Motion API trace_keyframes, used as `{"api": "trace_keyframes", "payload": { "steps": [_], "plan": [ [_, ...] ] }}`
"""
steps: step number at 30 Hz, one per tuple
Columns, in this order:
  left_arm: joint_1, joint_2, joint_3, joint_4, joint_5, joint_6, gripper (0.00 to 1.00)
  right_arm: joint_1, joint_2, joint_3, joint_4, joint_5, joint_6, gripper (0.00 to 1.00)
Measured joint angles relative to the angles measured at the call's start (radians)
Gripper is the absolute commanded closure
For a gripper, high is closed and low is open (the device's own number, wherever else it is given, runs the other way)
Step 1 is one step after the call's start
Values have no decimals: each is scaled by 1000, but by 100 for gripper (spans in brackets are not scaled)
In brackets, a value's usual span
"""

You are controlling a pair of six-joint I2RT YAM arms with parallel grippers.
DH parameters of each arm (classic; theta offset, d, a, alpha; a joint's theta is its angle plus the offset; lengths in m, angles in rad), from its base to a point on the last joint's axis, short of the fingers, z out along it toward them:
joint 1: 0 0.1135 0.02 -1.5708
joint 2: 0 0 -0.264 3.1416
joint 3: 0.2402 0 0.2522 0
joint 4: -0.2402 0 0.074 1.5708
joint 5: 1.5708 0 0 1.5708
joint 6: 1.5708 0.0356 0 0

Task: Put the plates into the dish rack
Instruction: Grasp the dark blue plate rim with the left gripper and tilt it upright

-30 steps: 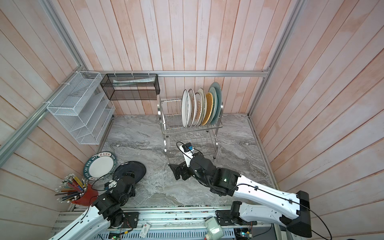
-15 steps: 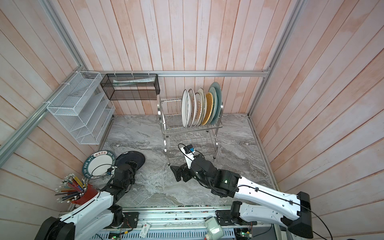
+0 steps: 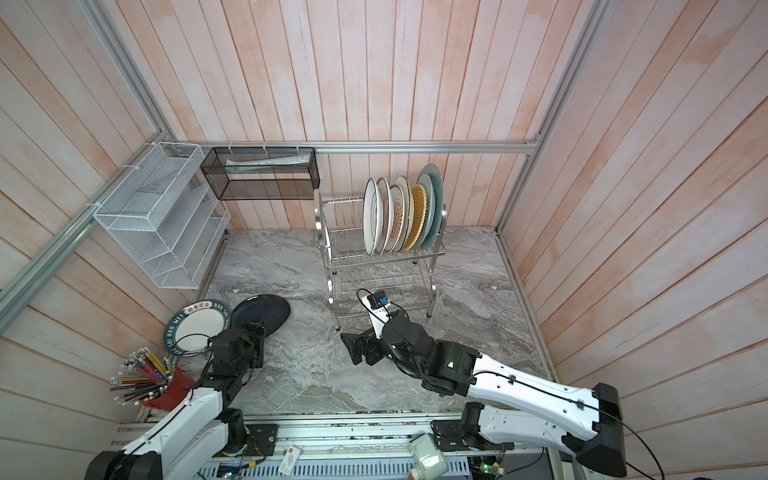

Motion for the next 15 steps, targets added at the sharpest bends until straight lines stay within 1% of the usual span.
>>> {"api": "trace_keyframes", "payload": {
  "steps": [3,5,8,12,15],
  "plan": [
    [86,-74,-44,-15,45,-21,12,0,9,0,8,-8,0,2],
    [134,-68,-47,-5,78,-26,15,0,14,0,13,-12,0,2],
    [180,0,-45,53,129,-33,17,0,15,0,19,-18,0,2],
    [193,131,-27,161,179,-39,22,0,15,-2,28,-22,0,2],
    [196,193,-14,208,203,-40,23,0,15,-9,34,-23,0,2]
  ]
}}
